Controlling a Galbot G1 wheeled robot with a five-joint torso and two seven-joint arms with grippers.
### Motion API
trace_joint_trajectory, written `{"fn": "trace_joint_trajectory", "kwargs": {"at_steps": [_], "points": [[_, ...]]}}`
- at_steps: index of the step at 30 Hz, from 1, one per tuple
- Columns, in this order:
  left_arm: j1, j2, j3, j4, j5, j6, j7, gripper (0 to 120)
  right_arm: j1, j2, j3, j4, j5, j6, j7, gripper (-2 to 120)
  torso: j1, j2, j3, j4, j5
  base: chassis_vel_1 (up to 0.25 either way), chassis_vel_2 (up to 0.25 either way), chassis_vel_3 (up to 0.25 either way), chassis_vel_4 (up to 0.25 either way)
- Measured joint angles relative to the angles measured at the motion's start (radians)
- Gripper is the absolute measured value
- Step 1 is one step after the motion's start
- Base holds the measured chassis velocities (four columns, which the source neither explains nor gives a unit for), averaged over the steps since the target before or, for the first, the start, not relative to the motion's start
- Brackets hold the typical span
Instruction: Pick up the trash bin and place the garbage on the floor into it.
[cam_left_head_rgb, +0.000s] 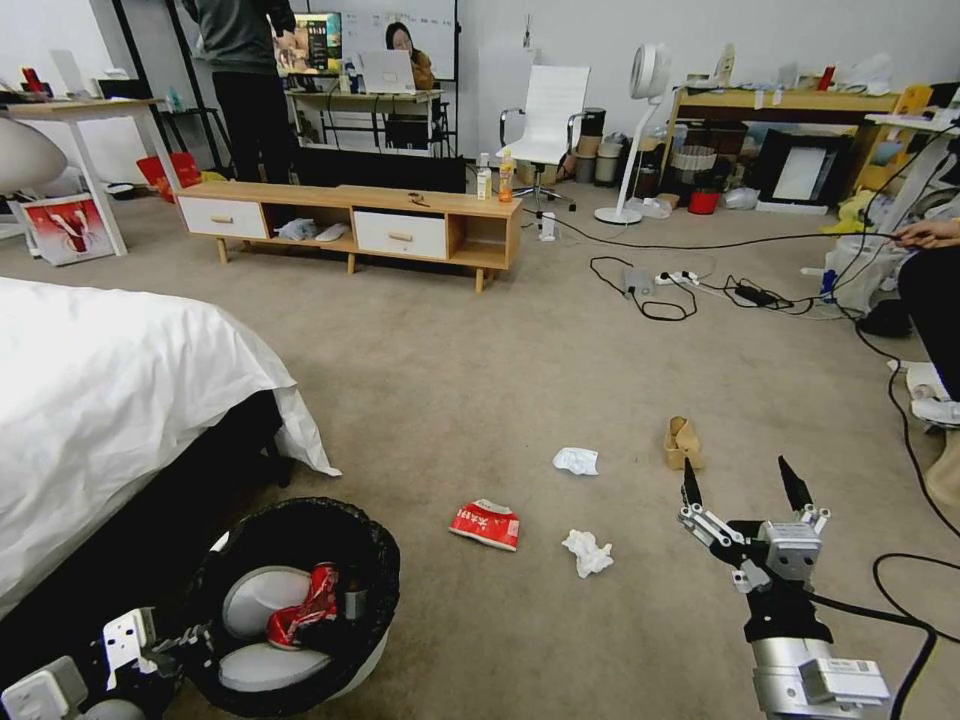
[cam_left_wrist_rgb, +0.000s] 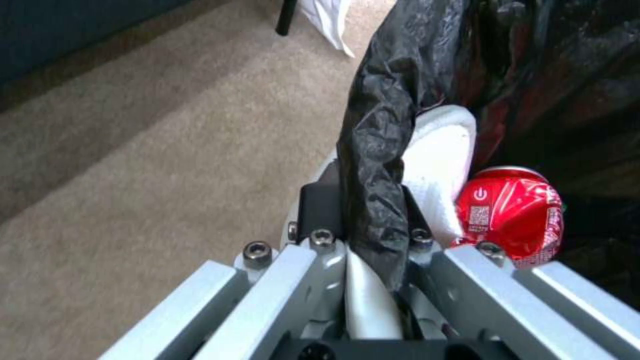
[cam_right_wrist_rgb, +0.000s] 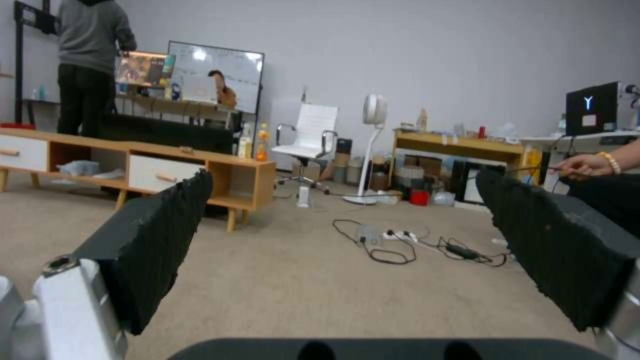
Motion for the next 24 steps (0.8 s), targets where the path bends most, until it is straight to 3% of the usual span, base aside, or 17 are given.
{"fn": "trace_joint_trajectory", "kwargs": {"at_steps": [8, 17, 24], "points": [[0.0, -0.001, -0.001, 0.0, 0.001, -0.001, 0.001, 3, 0.002, 0.001, -0.004, -0.003, -0.001, 0.004, 0.0, 100, 0.0, 0.0, 0.0, 0.0, 0.0, -0.096, 0.095, 0.108, -0.1], [0.001, -0.001, 0.002, 0.001, 0.003, -0.001, 0.002, 3, 0.002, 0.0, -0.001, -0.003, -0.001, 0.005, 0.0, 100, 0.0, 0.0, 0.0, 0.0, -0.0001, -0.001, 0.008, 0.003, -0.004], [0.003, -0.001, 0.003, 0.001, 0.004, -0.001, 0.002, 3, 0.002, 0.001, -0.002, -0.004, -0.002, 0.006, 0.0, 100, 0.0, 0.0, 0.0, 0.0, -0.0001, -0.103, 0.083, 0.084, -0.088]]}}
